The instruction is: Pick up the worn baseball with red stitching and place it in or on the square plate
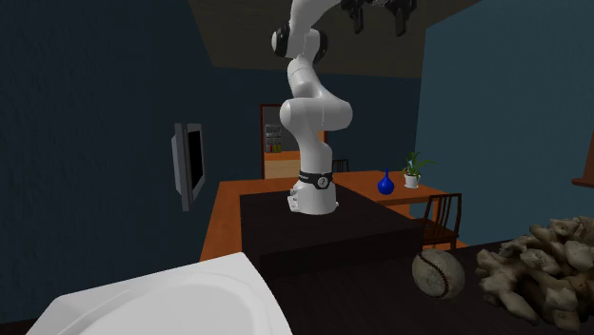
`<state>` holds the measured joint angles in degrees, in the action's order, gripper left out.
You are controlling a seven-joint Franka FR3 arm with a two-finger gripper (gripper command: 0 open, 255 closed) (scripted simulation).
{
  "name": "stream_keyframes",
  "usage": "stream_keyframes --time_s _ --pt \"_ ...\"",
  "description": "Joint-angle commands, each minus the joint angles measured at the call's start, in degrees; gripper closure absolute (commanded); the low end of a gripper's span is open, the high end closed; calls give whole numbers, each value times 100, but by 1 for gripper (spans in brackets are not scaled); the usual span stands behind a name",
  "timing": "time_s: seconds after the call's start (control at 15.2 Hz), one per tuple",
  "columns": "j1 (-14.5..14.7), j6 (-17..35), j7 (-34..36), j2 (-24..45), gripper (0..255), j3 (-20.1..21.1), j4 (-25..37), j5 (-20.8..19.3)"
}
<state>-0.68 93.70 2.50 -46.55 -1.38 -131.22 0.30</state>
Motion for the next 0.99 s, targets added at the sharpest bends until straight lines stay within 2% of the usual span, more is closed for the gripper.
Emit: stream_keyframes --time_s 0.0,0.46,0.92 --pt "0 0 0 0 0 0 0 0" --pt "23 1017 -81 1037 0 -30 -358 -22" --pt "44 1968 -162 2322 0 -56 -403 -28"
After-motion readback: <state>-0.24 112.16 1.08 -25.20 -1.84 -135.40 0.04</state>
